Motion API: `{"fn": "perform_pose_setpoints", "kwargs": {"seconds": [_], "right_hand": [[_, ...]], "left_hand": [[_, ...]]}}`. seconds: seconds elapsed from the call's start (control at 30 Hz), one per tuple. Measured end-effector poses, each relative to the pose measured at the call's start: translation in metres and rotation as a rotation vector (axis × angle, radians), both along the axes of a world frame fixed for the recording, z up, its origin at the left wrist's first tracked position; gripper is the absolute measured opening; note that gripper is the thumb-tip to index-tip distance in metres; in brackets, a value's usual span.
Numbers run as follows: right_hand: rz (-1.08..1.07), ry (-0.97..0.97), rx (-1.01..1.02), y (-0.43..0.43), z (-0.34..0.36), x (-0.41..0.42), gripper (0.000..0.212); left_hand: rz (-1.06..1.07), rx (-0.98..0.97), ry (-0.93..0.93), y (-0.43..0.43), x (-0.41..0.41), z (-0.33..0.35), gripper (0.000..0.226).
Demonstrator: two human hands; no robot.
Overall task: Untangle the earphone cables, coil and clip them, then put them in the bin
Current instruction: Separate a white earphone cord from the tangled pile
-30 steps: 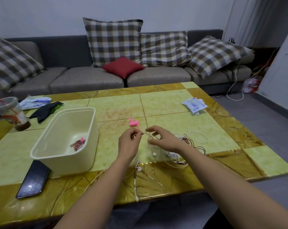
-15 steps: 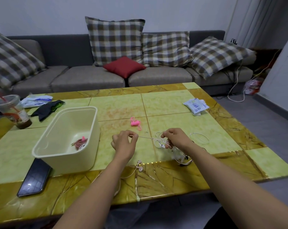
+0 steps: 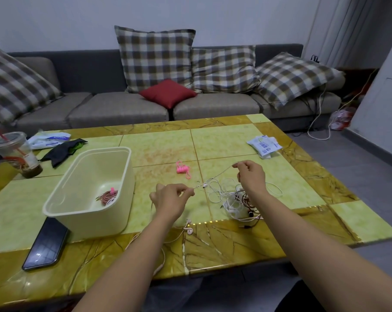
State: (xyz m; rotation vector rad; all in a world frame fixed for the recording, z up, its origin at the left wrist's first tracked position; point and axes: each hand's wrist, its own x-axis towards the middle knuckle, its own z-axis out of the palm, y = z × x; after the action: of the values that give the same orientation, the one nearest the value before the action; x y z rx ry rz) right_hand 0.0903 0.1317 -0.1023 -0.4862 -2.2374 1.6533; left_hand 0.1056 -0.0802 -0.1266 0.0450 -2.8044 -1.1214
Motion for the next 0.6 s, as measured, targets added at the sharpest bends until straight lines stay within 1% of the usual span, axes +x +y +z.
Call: {"fn": "perform_pose_setpoints", "kwargs": {"seconds": [0.07, 0.13, 0.2, 0.27, 0.33, 0.37, 0.4, 0.43, 0.5, 0.53, 0.6], "right_hand": [[-0.001, -0.106, 0.116, 0.005, -0.002, 0.000, 0.026], [0.106, -0.283, 0.244, 0.011, -0.007, 0.001, 0.024], [0.152, -0.368, 0.380, 0.013, -0.013, 0.003, 0.025], [0.130, -0.328, 0.552, 0.008, -0.015, 0.004, 0.036], [0.192, -0.144, 0.690, 0.000, -0.013, 0.007, 0.044], [0.277, -0.028, 0.707, -0.007, -0.010, 0.008, 0.045], [0.396, 0.049, 0.680, -0.013, -0.008, 0.009, 0.045], [0.527, 0.074, 0.621, -0.021, -0.006, 0.011, 0.044], [0.733, 0.013, 0.495, -0.035, -0.005, 0.013, 0.034], [0.766, -0.018, 0.470, -0.039, -0.007, 0.014, 0.026], [0.720, -0.037, 0.509, -0.040, -0.012, 0.013, 0.016]], "left_hand": [[-0.011, 0.071, 0.046, 0.002, 0.002, 0.001, 0.018], [-0.036, 0.163, 0.073, 0.002, 0.000, 0.000, 0.015], [-0.049, 0.197, 0.049, 0.002, 0.001, 0.000, 0.015], [-0.054, 0.178, 0.032, 0.004, 0.002, 0.000, 0.014], [-0.056, 0.118, 0.030, 0.007, 0.003, 0.001, 0.014], [-0.060, 0.080, 0.039, 0.009, 0.005, 0.002, 0.014], [-0.072, 0.051, 0.051, 0.011, 0.006, 0.004, 0.014], [-0.093, 0.033, 0.062, 0.012, 0.007, 0.005, 0.014], [-0.151, 0.045, 0.056, 0.014, 0.007, 0.007, 0.014], [-0.173, 0.064, 0.048, 0.014, 0.008, 0.007, 0.015], [-0.152, 0.075, 0.062, 0.011, 0.009, 0.007, 0.016]]}}
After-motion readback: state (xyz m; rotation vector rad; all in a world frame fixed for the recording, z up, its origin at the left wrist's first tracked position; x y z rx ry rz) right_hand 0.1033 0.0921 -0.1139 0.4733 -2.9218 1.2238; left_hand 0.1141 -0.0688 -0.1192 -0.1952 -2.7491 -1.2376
